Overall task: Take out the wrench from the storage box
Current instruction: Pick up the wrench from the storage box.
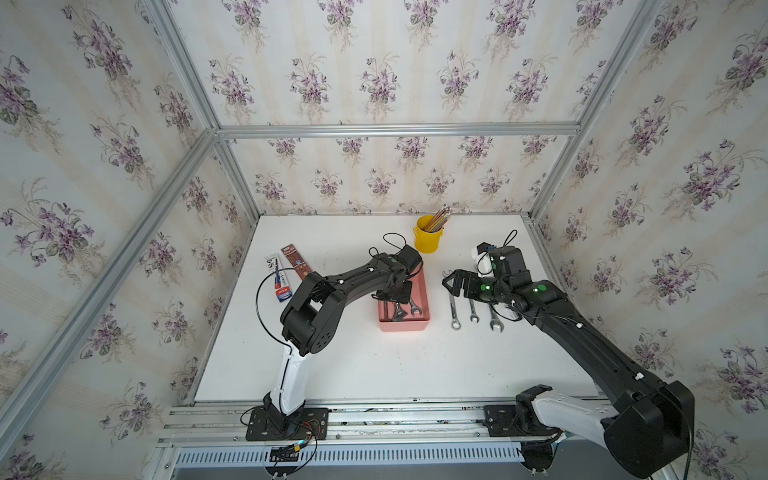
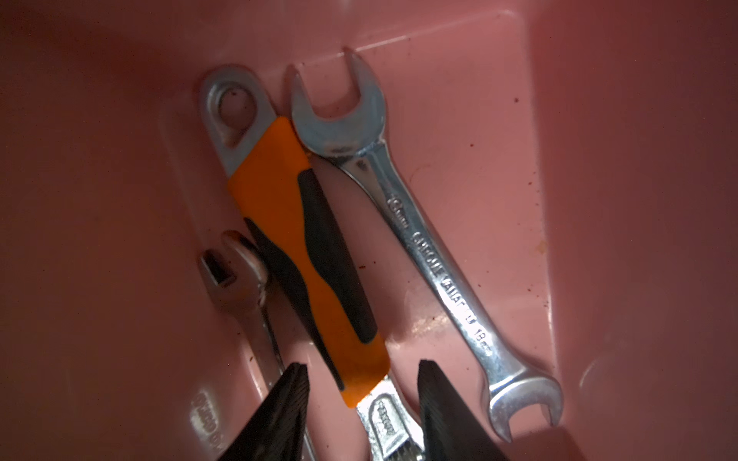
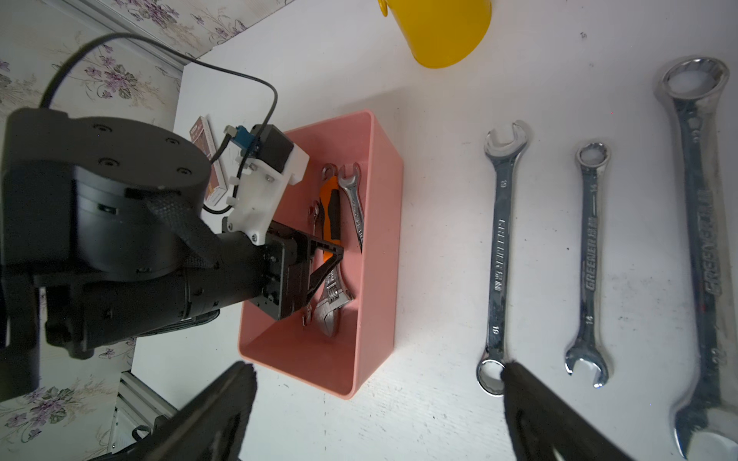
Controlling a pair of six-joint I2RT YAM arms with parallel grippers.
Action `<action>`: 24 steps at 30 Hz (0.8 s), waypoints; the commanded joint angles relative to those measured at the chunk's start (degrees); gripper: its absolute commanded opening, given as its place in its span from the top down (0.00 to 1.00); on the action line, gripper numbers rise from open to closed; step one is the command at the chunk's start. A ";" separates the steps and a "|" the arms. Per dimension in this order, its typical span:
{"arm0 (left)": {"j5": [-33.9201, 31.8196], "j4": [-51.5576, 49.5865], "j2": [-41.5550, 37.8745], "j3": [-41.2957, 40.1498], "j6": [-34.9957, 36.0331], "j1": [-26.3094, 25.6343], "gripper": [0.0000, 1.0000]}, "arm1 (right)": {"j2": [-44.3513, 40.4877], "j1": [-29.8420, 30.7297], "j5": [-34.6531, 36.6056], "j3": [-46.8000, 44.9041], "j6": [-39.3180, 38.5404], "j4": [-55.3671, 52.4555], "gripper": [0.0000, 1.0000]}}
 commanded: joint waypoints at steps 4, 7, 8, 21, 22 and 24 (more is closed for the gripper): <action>0.02 0.43 2.07 -0.28 0.63 0.13 0.51 | -0.49 -0.06 0.13 -0.35 -0.04 -0.36 0.00; 0.97 0.37 3.42 1.33 0.97 0.04 0.52 | -0.69 -0.11 0.45 -0.71 0.02 -0.36 0.00; 0.94 0.37 4.01 1.74 1.19 0.01 0.52 | -0.77 -0.09 0.48 -0.71 0.03 -0.40 0.00; 1.23 0.26 5.90 3.67 2.88 -0.11 0.74 | -0.95 -0.20 -0.35 -1.92 1.06 1.08 0.00; 1.28 0.32 5.27 3.36 2.87 -0.14 0.77 | -0.95 -0.16 -0.42 -2.00 1.11 1.20 0.00; 1.40 0.41 3.83 2.75 2.58 -0.27 0.79 | -0.87 -0.16 -0.47 -2.01 1.28 1.44 0.00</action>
